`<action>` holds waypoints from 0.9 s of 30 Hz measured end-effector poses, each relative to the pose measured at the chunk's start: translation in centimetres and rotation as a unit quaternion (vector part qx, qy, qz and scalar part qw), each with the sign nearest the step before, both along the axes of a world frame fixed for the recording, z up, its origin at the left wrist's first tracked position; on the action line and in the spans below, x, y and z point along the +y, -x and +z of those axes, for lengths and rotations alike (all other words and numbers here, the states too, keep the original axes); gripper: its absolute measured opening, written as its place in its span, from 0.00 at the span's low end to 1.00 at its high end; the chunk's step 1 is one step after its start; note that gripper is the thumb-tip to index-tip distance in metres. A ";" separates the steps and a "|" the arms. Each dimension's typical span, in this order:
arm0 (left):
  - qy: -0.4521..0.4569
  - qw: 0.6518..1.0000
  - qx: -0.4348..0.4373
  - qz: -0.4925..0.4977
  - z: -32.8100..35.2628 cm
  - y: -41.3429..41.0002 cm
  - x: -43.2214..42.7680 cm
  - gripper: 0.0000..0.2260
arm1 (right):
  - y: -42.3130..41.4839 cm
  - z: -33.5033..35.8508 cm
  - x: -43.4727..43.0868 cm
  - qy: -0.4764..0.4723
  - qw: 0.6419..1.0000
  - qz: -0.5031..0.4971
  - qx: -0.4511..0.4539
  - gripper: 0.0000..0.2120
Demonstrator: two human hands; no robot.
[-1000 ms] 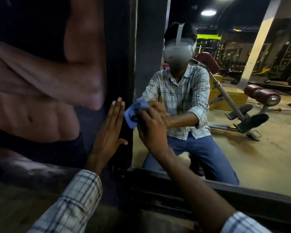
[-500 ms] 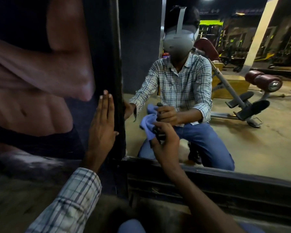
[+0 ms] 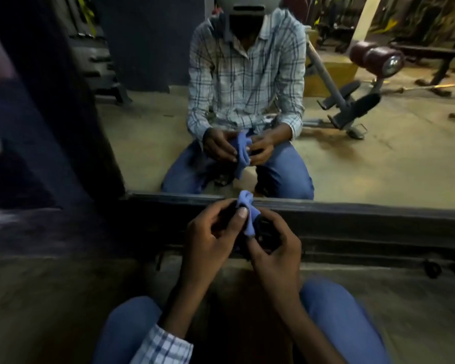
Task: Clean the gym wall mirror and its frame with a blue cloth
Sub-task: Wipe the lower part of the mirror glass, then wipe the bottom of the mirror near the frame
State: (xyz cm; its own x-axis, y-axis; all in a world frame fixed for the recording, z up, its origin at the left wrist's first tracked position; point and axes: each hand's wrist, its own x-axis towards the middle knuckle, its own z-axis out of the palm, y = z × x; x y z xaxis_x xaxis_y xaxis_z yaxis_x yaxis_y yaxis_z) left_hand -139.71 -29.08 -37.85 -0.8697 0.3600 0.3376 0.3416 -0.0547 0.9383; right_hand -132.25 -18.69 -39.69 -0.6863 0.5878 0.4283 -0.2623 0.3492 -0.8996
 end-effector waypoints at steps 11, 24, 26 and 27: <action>-0.002 0.998 -0.065 0.008 -4.7 -2.1 2.3 0.04 | -2.7 -2.5 2.7 0.182 0.981 0.059 -0.039 0.15; -0.039 0.983 -0.117 0.134 -6.2 -0.7 0.6 0.13 | -2.9 -3.3 4.5 0.412 0.899 0.043 -0.142 0.14; -0.001 0.987 -0.080 0.142 -6.6 -0.9 0.4 0.22 | -3.3 -3.2 4.8 0.425 0.893 0.049 -0.139 0.15; 0.017 0.988 -0.061 0.143 -6.7 -0.9 0.5 0.24 | -3.4 -3.1 4.9 0.432 0.890 0.055 -0.135 0.16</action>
State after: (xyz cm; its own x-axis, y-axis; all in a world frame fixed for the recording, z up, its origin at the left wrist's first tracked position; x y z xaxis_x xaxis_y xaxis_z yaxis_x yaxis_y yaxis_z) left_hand -138.78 -28.57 -44.50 -0.9709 0.1027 0.2165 0.2232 0.0595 0.9729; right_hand -128.87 -13.82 -42.82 -0.7694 0.5408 -0.3398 0.0137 -0.5180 -0.8553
